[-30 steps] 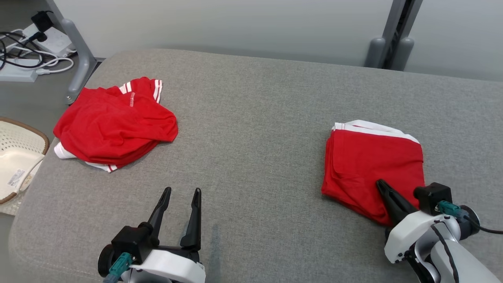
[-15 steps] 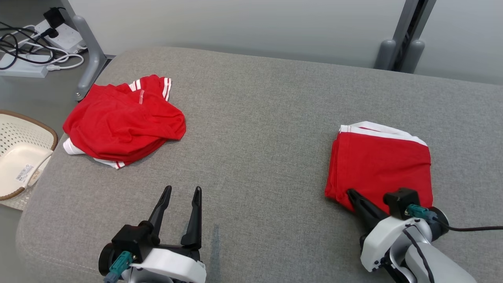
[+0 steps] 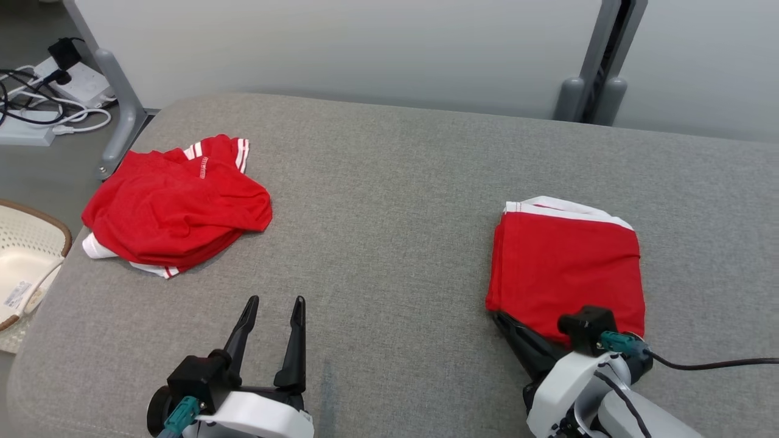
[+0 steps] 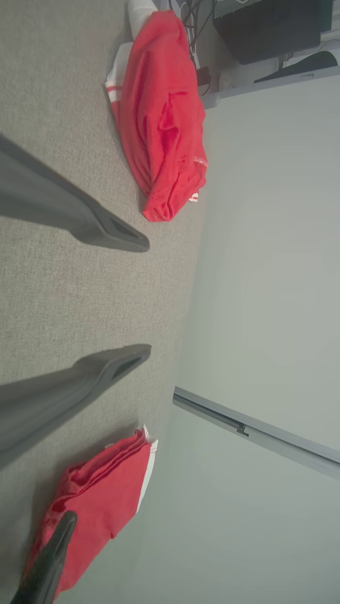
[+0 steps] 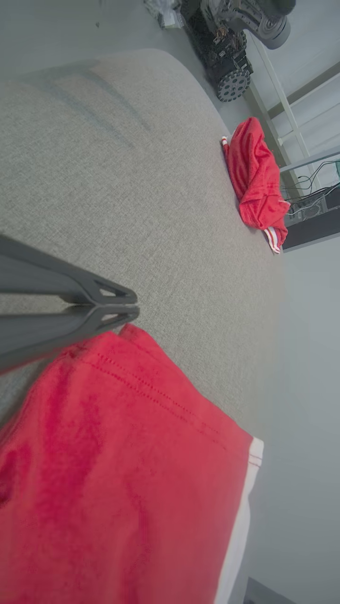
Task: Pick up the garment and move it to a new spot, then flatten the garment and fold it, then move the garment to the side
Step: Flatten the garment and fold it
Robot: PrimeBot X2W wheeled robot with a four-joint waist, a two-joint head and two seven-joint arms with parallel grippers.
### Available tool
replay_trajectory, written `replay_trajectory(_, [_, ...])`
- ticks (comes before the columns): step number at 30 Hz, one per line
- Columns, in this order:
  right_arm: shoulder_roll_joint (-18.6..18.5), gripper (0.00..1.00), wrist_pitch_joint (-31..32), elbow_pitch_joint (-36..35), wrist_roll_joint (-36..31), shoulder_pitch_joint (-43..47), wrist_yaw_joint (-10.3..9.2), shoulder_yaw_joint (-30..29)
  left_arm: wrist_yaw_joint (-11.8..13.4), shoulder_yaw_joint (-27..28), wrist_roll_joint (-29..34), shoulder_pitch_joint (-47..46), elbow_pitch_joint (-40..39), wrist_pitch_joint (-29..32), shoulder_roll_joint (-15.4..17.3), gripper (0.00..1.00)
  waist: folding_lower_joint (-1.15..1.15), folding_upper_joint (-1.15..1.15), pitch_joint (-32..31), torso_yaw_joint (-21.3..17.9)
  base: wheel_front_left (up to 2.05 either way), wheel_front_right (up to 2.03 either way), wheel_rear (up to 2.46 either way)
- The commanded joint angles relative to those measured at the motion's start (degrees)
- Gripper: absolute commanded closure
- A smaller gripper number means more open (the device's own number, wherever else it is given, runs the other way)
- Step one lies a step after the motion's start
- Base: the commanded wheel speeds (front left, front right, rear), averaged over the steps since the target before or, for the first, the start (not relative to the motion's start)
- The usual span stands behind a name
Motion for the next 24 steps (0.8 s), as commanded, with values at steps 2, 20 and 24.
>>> replay_trajectory(2, [-1.1,1.00,-0.3,-1.8,1.1,0.5,-0.03,-0.8,0.0,0.5,0.4,0.6,0.0,-0.2,0.2,0.00,0.00,0.00,-1.1,-1.4,0.00,0.00,0.00])
replay_trajectory(20, [-1.6,1.00,-0.2,-18.1,-13.0,10.0,-0.03,-33.5,0.0,4.2,1.4,2.6,-2.4,-0.2,0.2,0.00,0.00,0.00,-4.5,-10.1,0.00,0.00,0.00])
replay_trajectory(24, [0.6,1.00,-0.2,-21.7,-16.1,13.2,-0.02,-38.8,0.0,4.6,1.4,2.8,-2.9,-0.2,0.2,0.00,0.00,0.00,-4.5,-11.0,0.00,0.00,0.00])
